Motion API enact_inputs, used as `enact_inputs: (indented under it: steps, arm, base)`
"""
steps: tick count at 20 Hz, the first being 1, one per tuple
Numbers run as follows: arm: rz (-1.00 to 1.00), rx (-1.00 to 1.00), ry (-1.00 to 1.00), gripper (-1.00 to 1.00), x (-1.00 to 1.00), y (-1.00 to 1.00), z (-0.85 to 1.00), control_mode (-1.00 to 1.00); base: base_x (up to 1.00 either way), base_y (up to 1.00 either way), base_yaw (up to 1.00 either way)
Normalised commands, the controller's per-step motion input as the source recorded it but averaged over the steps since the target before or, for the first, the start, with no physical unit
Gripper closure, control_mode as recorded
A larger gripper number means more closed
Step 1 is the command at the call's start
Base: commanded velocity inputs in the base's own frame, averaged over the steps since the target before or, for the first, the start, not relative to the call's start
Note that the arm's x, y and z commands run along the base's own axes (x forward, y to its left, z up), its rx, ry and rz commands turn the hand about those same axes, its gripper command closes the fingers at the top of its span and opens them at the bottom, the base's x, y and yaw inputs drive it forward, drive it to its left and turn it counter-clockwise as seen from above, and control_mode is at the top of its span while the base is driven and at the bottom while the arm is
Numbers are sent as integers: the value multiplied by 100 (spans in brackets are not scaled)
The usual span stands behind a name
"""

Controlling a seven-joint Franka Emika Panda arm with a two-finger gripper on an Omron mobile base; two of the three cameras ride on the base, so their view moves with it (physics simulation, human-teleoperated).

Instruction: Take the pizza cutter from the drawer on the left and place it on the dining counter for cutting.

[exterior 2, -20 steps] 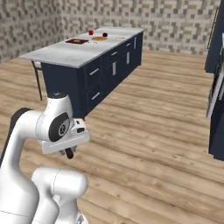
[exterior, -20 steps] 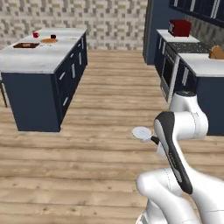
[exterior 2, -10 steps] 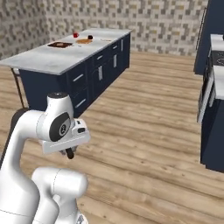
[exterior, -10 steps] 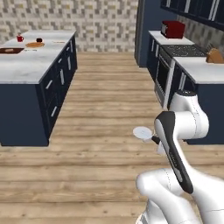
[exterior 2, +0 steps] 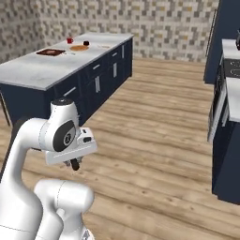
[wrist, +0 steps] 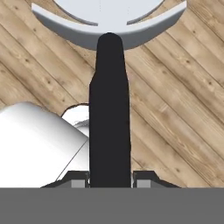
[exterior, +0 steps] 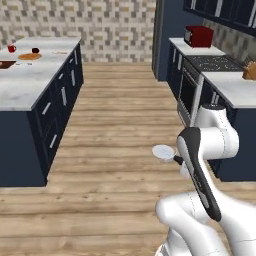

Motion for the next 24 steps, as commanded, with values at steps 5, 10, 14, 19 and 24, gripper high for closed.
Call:
enact_inputs:
  steps: [5, 10, 14, 19, 24]
  arm:
    - [0, 0, 0, 100, 0, 0, 0, 100]
    - [0, 0, 0, 100, 0, 0, 0, 100]
    - [0, 0, 0, 100, 0, 0, 0, 100]
    - [0, 0, 0, 100, 0, 0, 0, 100]
    - [0, 0, 0, 100, 0, 0, 0, 100]
  base:
    - [85, -14, 0]
    - [84, -5, 0]
    - [84, 0, 0]
    - [85, -2, 0]
    - [87, -3, 0]
